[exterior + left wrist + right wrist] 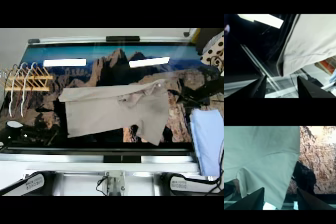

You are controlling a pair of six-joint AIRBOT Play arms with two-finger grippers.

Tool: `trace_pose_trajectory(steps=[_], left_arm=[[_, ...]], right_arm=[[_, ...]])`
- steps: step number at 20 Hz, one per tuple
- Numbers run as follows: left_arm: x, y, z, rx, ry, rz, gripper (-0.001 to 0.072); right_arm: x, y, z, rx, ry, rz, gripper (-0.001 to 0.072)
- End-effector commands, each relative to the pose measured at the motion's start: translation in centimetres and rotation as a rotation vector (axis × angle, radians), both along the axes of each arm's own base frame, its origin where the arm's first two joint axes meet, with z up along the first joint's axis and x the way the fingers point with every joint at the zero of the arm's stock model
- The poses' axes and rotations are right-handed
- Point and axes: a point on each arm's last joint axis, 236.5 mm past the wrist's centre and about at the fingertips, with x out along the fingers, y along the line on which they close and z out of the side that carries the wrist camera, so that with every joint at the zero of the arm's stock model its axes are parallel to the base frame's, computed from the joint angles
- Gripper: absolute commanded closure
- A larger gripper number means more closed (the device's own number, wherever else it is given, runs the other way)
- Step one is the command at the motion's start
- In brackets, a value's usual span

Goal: Fold the shirts.

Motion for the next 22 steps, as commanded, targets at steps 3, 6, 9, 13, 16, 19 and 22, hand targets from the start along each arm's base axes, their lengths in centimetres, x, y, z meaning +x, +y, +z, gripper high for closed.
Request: trace_pose_trajectory(steps=[3, 6, 9, 13, 16, 19, 22], left_arm=[[1.8, -0.3, -2.0, 0.098, -0.083, 0.037, 0.0241], [2.7, -0.8, -2.3, 0.133, -0.099, 0.060, 0.0419], [2.8, -0.8, -2.3, 0.134, -0.099, 0.066, 0.0673], [2.9, -1.4, -1.2, 0.104, -0.104, 0.028, 0.0674], [3.3, -1.8, -0.1, 0.085, -0.124, -0.006, 0.0674], [3.8, -1.9, 0.8, 0.082, -0.149, -0.014, 0.0674], [3.9, -2.0, 1.6, 0.081, -0.172, -0.021, 0.0674]], right_arm=[[0.1, 1.2, 0.2, 0.025, -0.009, 0.037, 0.0195], [0.0, 0.8, 0.1, 0.005, -0.003, 0.037, 0.0195], [-1.1, -0.5, -1.3, -0.051, 0.041, 0.053, 0.0123], [-2.4, 0.5, -6.0, 0.033, 0.072, 0.014, 0.0096], [-2.3, 0.1, -9.2, 0.015, 0.059, -0.022, 0.0099], [-1.5, 0.3, -12.3, 0.038, 0.079, -0.033, 0.0100], [-0.6, 0.6, -14.1, 0.059, 0.066, -0.025, 0.0100]])
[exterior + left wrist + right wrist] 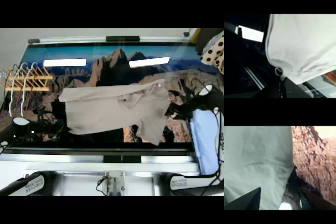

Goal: Fold the shirts.

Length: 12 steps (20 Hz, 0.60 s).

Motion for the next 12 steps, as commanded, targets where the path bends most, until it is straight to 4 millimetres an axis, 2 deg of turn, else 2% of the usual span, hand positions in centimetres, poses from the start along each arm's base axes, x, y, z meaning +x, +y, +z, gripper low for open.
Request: trace_pose_trajectory(steps=[1, 2, 3, 5, 6, 7, 8, 9, 11, 12], left_arm=[[0.1, -0.3, 1.2, -0.011, -0.028, -0.015, 0.0675], [0.2, -0.3, 1.4, -0.009, -0.036, -0.015, 0.0674], [0.3, -0.3, 1.6, -0.008, -0.044, -0.015, 0.0674], [0.3, -0.3, 1.9, -0.006, -0.054, -0.015, 0.0674], [0.4, -0.3, 2.1, -0.007, -0.057, -0.019, 0.0674], [0.7, -0.3, 2.6, -0.009, -0.070, -0.029, 0.0675], [1.1, -0.1, 3.3, -0.006, -0.090, -0.045, 0.0675], [1.8, 0.0, 4.1, -0.001, -0.117, -0.058, 0.0675], [3.9, 0.7, 6.8, 0.007, -0.188, -0.068, 0.0676], [5.2, 1.3, 9.0, 0.019, -0.244, -0.074, 0.0677]], right_arm=[[1.4, -0.2, -2.4, 0.001, -0.033, -0.016, 0.0101], [1.8, -0.3, -2.5, -0.003, -0.047, -0.026, 0.0139], [2.2, -0.2, -2.5, 0.000, -0.060, -0.034, 0.0251], [2.2, 0.2, -2.3, 0.020, -0.067, -0.019, 0.0278], [1.5, 0.6, -2.2, 0.034, -0.056, 0.034, 0.0352], [0.9, 0.6, -2.2, 0.038, -0.042, 0.063, 0.0503], [0.8, 0.7, -2.0, 0.040, -0.040, 0.066, 0.0553], [1.1, 0.7, -1.7, 0.035, -0.055, 0.063, 0.0648], [2.6, 0.7, 0.4, 0.028, -0.140, 0.057, 0.0650], [3.7, 0.7, 2.6, 0.021, -0.211, 0.072, 0.0650]])
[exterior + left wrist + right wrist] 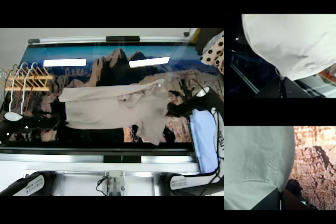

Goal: Fold the shirts.

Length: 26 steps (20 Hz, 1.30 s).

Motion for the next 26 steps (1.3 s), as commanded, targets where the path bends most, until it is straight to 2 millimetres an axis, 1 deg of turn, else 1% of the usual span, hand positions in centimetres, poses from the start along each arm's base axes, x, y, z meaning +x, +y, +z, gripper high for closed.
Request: trace_pose_trajectory(steps=[1, 2, 3, 4, 5, 6, 7, 8, 9, 10, 11, 12, 13, 14, 15, 16, 18, 20, 22, 23, 25, 26], left_arm=[[3.5, 1.2, 6.3, 0.034, -0.161, -0.038, 0.0677], [5.1, 1.9, 10.2, 0.076, -0.265, -0.052, 0.0677], [6.4, 2.4, 14.9, 0.122, -0.381, -0.065, 0.0677], [7.3, 2.6, 21.3, 0.172, -0.533, -0.076, 0.0677], [7.3, 2.6, 28.1, 0.223, -0.697, -0.072, 0.0678], [6.5, 2.6, 35.3, 0.277, -0.867, -0.057, 0.0677], [4.4, 2.5, 42.8, 0.342, -1.045, -0.025, 0.0677], [1.3, 2.6, 49.4, 0.415, -1.207, 0.022, 0.0677], [-2.3, 3.0, 54.8, 0.489, -1.334, 0.088, 0.0677], [-5.7, 3.6, 58.4, 0.555, -1.419, 0.159, 0.0677], [-8.9, 4.2, 61.1, 0.608, -1.483, 0.232, 0.0677], [-12.0, 4.7, 62.6, 0.643, -1.525, 0.301, 0.0677], [-14.3, 4.6, 63.0, 0.648, -1.545, 0.328, 0.0677], [-16.1, 4.2, 62.4, 0.667, -1.537, 0.319, 0.0677], [-17.1, 3.8, 61.1, 0.680, -1.502, 0.298, 0.0677], [-17.7, 3.8, 59.6, 0.682, -1.452, 0.289, 0.0677], [-17.8, 4.6, 56.4, 0.713, -1.330, 0.281, 0.0677], [-17.2, 6.2, 54.0, 0.764, -1.224, 0.292, 0.0677], [-15.9, 7.0, 52.5, 0.774, -1.164, 0.286, 0.0677], [-14.8, 7.3, 51.3, 0.768, -1.121, 0.275, 0.0677], [-11.8, 8.1, 47.2, 0.747, -0.990, 0.238, 0.0676], [-10.1, 8.5, 44.1, 0.730, -0.902, 0.214, 0.0677]], right_arm=[[2.9, 0.3, 6.1, -0.011, -0.199, 0.041, 0.0650], [4.4, 0.1, 10.4, -0.040, -0.324, 0.068, 0.0650], [5.7, 0.0, 15.7, -0.080, -0.462, 0.093, 0.0650], [6.5, -0.1, 22.3, -0.138, -0.627, 0.121, 0.0650], [6.5, -0.2, 29.2, -0.209, -0.794, 0.131, 0.0650], [5.5, 0.0, 37.3, -0.285, -0.989, 0.118, 0.0650], [3.4, 0.2, 44.5, -0.362, -1.167, 0.099, 0.0650], [0.1, 0.5, 51.7, -0.448, -1.352, 0.068, 0.0650], [-3.7, 1.3, 57.2, -0.503, -1.506, 0.040, 0.0650], [-7.9, 2.3, 61.5, -0.546, -1.636, 0.012, 0.0650], [-11.7, 3.1, 64.0, -0.577, -1.715, -0.013, 0.0650], [-14.7, 3.6, 64.9, -0.595, -1.740, -0.033, 0.0650], [-17.1, 3.8, 64.8, -0.617, -1.734, -0.048, 0.0650], [-19.2, 3.8, 64.3, -0.638, -1.712, -0.066, 0.0650], [-20.9, 3.6, 63.9, -0.658, -1.690, -0.090, 0.0650], [-22.3, 3.5, 63.5, -0.668, -1.676, -0.111, 0.0650], [-23.9, 3.1, 62.5, -0.709, -1.635, -0.124, 0.0650], [-24.1, 2.3, 60.9, -0.737, -1.558, -0.125, 0.0650], [-23.0, 1.4, 58.6, -0.740, -1.447, -0.113, 0.0650], [-22.0, 1.1, 56.9, -0.723, -1.374, -0.095, 0.0649], [-19.4, 0.4, 52.8, -0.672, -1.186, -0.049, 0.0650], [-17.7, -0.1, 50.2, -0.639, -1.076, -0.024, 0.0649]])
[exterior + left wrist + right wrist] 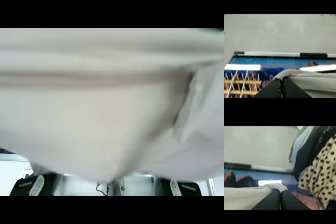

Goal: Fold the shirts.

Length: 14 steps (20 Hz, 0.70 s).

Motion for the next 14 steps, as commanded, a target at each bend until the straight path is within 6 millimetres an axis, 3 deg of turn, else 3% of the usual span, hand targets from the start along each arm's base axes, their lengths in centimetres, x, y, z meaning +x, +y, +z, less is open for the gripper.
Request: trace_pose_trajectory(steps=[1, 3, 4, 5, 7, 9, 11, 14], left_arm=[[4.4, 1.8, -9.3, -0.054, 0.272, 0.025, 0.0677], [7.3, 2.5, -16.9, -0.061, 0.460, 0.006, 0.0677], [8.7, 2.9, -21.0, -0.081, 0.550, 0.002, 0.0677], [10.1, 3.1, -25.0, -0.108, 0.628, 0.000, 0.0677], [13.0, 3.1, -31.0, -0.141, 0.714, -0.006, 0.0677], [17.2, 3.0, -35.7, -0.168, 0.756, -0.006, 0.0676], [21.5, 2.6, -39.2, -0.269, 0.796, -0.001, 0.0676], [27.3, 2.0, -42.9, -0.386, 0.848, -0.017, 0.0676]], right_arm=[[3.7, -1.8, -8.2, 0.075, 0.350, -0.015, 0.0650], [7.5, -3.2, -14.8, 0.133, 0.553, -0.020, 0.0650], [9.1, -3.7, -19.4, 0.174, 0.682, -0.016, 0.0650], [10.6, -3.6, -24.0, 0.229, 0.801, 0.000, 0.0650], [14.5, -3.0, -31.3, 0.342, 0.893, 0.037, 0.0650], [19.6, -3.1, -35.9, 0.373, 0.881, 0.010, 0.0650], [24.5, -2.5, -39.3, 0.301, 0.871, 0.008, 0.0650], [31.7, -2.3, -41.3, 0.334, 0.703, -0.073, 0.0650]])
